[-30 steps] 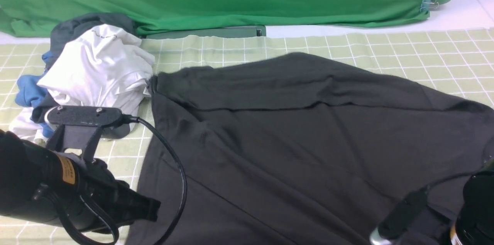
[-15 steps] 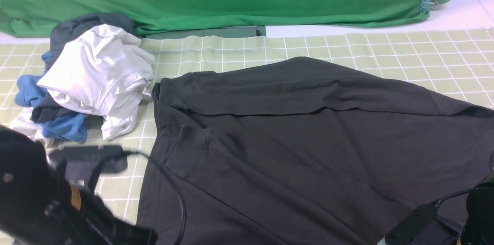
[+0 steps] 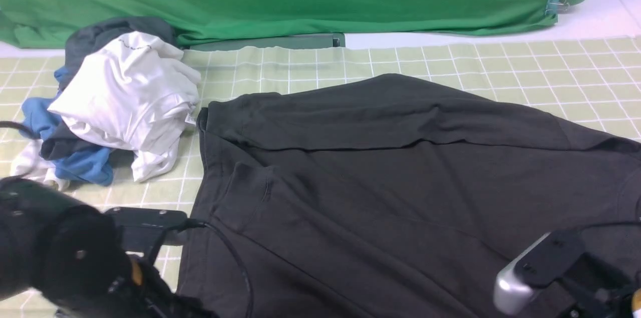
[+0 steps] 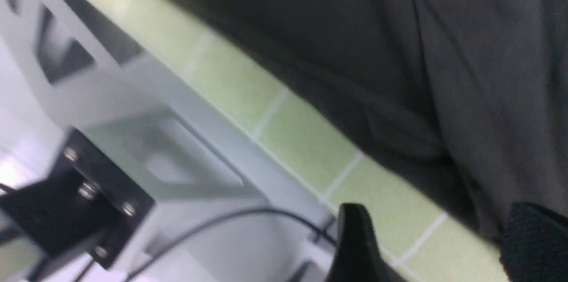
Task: Fold a long-sleeved shirt over a green coffee tablecloth.
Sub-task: 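Grab the top left corner of the dark shirt with the left gripper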
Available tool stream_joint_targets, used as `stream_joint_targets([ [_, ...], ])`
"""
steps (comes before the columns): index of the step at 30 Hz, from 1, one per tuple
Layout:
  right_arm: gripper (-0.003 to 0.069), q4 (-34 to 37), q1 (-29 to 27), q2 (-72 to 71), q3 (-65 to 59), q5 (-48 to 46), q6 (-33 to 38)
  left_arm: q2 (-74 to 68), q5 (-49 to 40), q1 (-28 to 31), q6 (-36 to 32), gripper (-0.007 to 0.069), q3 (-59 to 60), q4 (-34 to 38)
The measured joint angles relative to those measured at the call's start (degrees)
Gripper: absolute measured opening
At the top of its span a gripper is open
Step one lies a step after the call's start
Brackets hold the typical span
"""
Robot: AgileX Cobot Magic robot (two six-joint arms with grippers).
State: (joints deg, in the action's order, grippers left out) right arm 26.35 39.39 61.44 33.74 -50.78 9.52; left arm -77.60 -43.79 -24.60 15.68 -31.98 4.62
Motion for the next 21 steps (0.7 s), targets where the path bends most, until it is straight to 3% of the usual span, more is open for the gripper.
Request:
stream_joint_targets([
  [2, 0.0424, 0.07, 0.00, -2.12, 0.48, 0.19, 0.00, -2.48, 1.78, 0.00, 0.00, 0.0538, 0.00, 0.60],
  [5, 0.0424, 0.22, 0.00, -3.92, 0.52, 0.44, 0.00, -4.18, 1.48, 0.00, 0.00, 0.0509, 0.00, 1.87],
  [6, 0.0424, 0.22, 0.00, -4.20, 0.52, 0.50, 0.00, -4.47, 0.87, 0.00, 0.00, 0.0468, 0.00, 2.27],
  [8, 0.0424, 0.22, 0.00, -4.44, 0.52, 0.54, 0.00, -4.51, -0.93, 0.00, -0.77, 0.0302, 0.00, 2.70],
  [9, 0.0424, 0.22, 0.00, -4.44, 0.52, 0.54, 0.00, -4.51, -1.13, 0.00, -0.90, 0.0285, 0.00, 2.71],
  [10, 0.0424, 0.22, 0.00, -4.44, 0.52, 0.54, 0.00, -4.51, -2.76, 0.00, -1.65, 0.0148, 0.00, 2.75],
  [12, 0.0424, 0.22, 0.00, -4.44, 0.52, 0.54, 0.00, -4.39, -4.77, 0.00, -2.49, 0.0062, 0.00, 2.88],
  [14, 0.0424, 0.22, 0.00, -4.44, 0.52, 0.56, 0.07, -3.90, -6.99, 0.00, -2.66, 0.0022, 0.00, 2.94],
  [21, 0.0424, 0.22, 0.00, -4.44, 0.52, 0.97, 0.05, 0.33, -15.33, 0.00, -2.66, 0.0003, 0.00, 5.61],
])
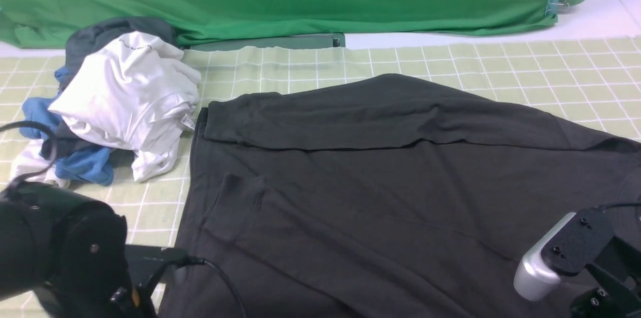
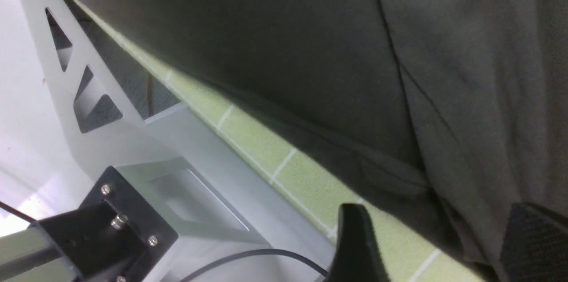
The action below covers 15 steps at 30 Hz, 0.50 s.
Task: Fold a long-sleeved shirt over a green coffee tablecloth.
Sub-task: 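Grab the top left corner of the dark shirt with the left gripper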
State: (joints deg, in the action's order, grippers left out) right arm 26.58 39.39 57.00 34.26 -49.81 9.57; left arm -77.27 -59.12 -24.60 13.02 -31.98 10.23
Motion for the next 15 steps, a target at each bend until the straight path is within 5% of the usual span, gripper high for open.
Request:
stream_joint_targets([
  [8, 0.0424, -0.55, 0.00, 0.00, 0.00, 0.74, 0.00, 3.09, -5.78, 0.00, 0.71, 0.0007, 0.00, 0.72],
  [15, 0.0424, -0.81, 0.00, 0.00, 0.00, 1.46, 0.00, 4.07, -8.65, 0.00, 0.89, 0.0154, -1.42, -1.69],
])
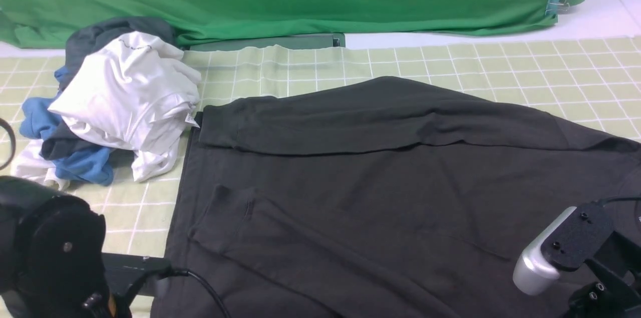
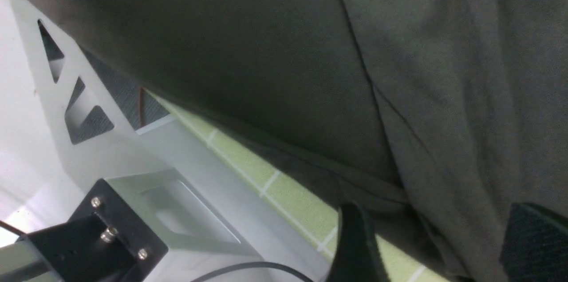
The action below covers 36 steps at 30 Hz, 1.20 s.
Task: Fold a long-sleeved shirt over a green coffee tablecloth.
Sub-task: 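Grab the top left corner of the dark shirt with the left gripper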
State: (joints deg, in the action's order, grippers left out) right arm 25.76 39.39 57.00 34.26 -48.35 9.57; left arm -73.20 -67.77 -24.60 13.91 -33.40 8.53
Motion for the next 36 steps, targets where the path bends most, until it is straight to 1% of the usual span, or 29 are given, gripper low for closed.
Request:
stream_joint_targets([
  [3, 0.0424, -0.04, 0.00, 0.00, 0.00, 0.06, 0.00, 0.00, -1.66, 0.00, -0.64, 0.0283, -2.94, -3.98],
  [5, 0.0424, -0.04, 0.00, 0.00, 0.00, 0.29, 0.00, -0.05, -1.76, 0.00, 0.20, 0.0342, -5.48, -7.47],
  [6, 0.0424, -0.04, 0.00, 0.00, 0.00, 0.59, 0.00, -0.05, -1.71, 0.00, 1.98, 0.0367, -7.80, -10.03],
  [8, 0.0424, -0.04, 0.00, 0.00, 0.00, 1.16, 0.00, -0.14, 0.02, 0.00, 6.85, 0.0378, -12.00, -14.42],
  [9, 0.0424, -0.04, 0.00, 0.00, 0.00, 1.26, 0.00, -0.18, 1.42, 0.00, 8.90, 0.0372, -13.68, -15.81],
  [10, 0.0424, -0.04, 0.00, 0.00, 0.00, 1.31, 0.00, -0.49, 3.42, 0.36, 10.83, 0.0347, -15.87, -18.15],
  [11, 0.0424, -0.04, 0.00, 0.00, 0.00, 1.31, 0.00, -0.90, 5.03, 1.01, 11.86, 0.0327, -17.70, -18.97],
  [13, 0.0424, -0.04, 0.00, 0.00, 0.00, 1.45, 0.00, -2.69, 8.17, 3.71, 12.83, 0.0241, -21.98, -18.43],
  [15, 0.0424, -0.04, 0.00, 0.00, 0.00, 1.74, 0.00, -5.96, 10.65, 7.81, 11.39, 0.0144, -26.64, -14.10],
  [17, 0.0424, -0.04, 0.00, 0.00, 0.00, 2.04, 0.00, -10.38, 12.34, 11.72, 6.29, 0.0064, -30.89, -7.72],
  [20, 0.0424, -0.04, 0.00, 0.00, 0.00, 2.15, 0.00, -17.40, 13.66, 15.22, 1.16, 0.0022, -36.29, -1.28],
  [21, 0.0424, -0.04, 0.00, 0.00, 0.00, 2.15, 0.00, -19.92, 13.63, 15.77, 0.26, 0.0022, -38.61, -0.08],
  [23, 0.0424, -0.04, 0.00, 0.00, 0.00, 2.24, 0.00, -23.31, 13.30, 16.18, -0.28, 0.0031, -40.90, 0.09],
  [25, 0.0424, -0.04, 0.00, 0.00, 0.00, 2.55, 0.00, -28.23, 12.84, 16.43, -0.77, 0.0080, -44.84, -0.17],
  [28, 0.0424, -0.04, 0.00, 0.00, 0.00, 2.69, 0.00, -34.12, 13.15, 16.43, -0.53, 0.0179, -49.31, -0.38],
  [29, 0.0424, -0.04, 0.00, 0.00, 0.00, 2.82, 0.00, -36.50, 13.28, 16.43, 0.87, 0.0238, -50.90, -0.49],
  [31, 0.0424, -0.04, 0.00, 0.00, 0.00, 2.94, -0.05, -39.19, 13.30, 16.43, 3.04, 0.0327, -52.61, -0.55],
  [32, 0.0424, -0.04, 0.00, 0.00, 0.00, 3.01, -0.05, -40.25, 13.30, 16.43, 4.08, 0.0362, -53.22, -0.55],
  [33, 0.0424, -0.04, 0.00, 0.00, 0.00, 3.01, -0.05, -40.72, 13.30, 16.43, 4.21, 0.0370, -53.49, -0.55],
  [35, 0.0424, -0.04, 0.00, 0.00, 0.00, 3.02, -0.05, -42.95, 13.43, 16.43, 5.35, 0.0463, -54.67, -0.55],
  [36, 0.0424, -0.04, 0.00, 0.00, 0.00, 3.02, -0.05, -43.28, 13.58, 16.43, 5.63, 0.0477, -54.81, -0.55],
])
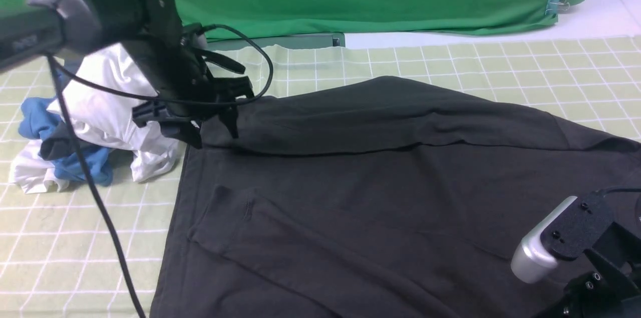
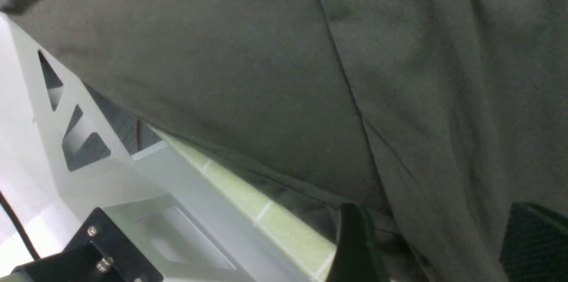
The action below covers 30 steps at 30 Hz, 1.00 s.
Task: Fold a long-sleeved shirt over a green coffee tablecloth.
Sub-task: 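Grab the top left corner of the dark shirt with the left gripper, then fold the left side of the dark shirt inward over its body with the left gripper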
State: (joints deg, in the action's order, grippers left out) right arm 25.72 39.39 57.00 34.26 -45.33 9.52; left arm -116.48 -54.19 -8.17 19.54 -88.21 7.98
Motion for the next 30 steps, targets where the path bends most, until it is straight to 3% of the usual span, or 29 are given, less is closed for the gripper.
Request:
stream_joint_targets([
  [4, 0.0424, 0.00, 0.00, 0.00, 0.00, 0.16, 0.00, -2.61, 2.09, 0.00, 1.21, 0.0569, -0.47, 0.00],
  [11, 0.0424, 0.00, 0.00, 0.00, 0.00, 0.50, 0.00, -4.58, 5.78, 0.00, 2.94, 0.0544, -0.60, 0.00],
  [14, 0.0424, 0.00, 0.00, 0.00, 0.00, 0.62, 0.00, -5.01, 6.95, 0.00, 3.15, 0.0495, -0.86, 0.00],
  [16, 0.0424, 0.00, 0.00, 0.00, 0.00, 0.82, 0.00, -5.62, 6.64, 0.07, 3.27, 0.0412, -1.46, -0.08],
  [20, 0.0424, 0.00, 0.00, 0.00, 0.00, 1.22, 0.00, -6.68, 4.56, 0.13, 1.55, 0.0175, -3.40, 1.04],
  [23, 0.0424, 0.00, 0.00, 0.00, 0.00, 1.22, 0.00, -7.01, 1.46, 0.13, -1.94, 0.0041, -6.16, 1.44],
  [28, 0.0424, -1.94, 0.00, 0.00, 0.23, 1.83, -1.02, -4.96, -4.24, 0.13, -4.03, 0.0028, -9.81, 1.37],
  [30, 0.0413, -7.21, 0.00, 0.00, 1.39, 1.77, -3.95, -2.53, -7.09, 0.13, -5.53, 0.0028, -10.48, 1.12],
])
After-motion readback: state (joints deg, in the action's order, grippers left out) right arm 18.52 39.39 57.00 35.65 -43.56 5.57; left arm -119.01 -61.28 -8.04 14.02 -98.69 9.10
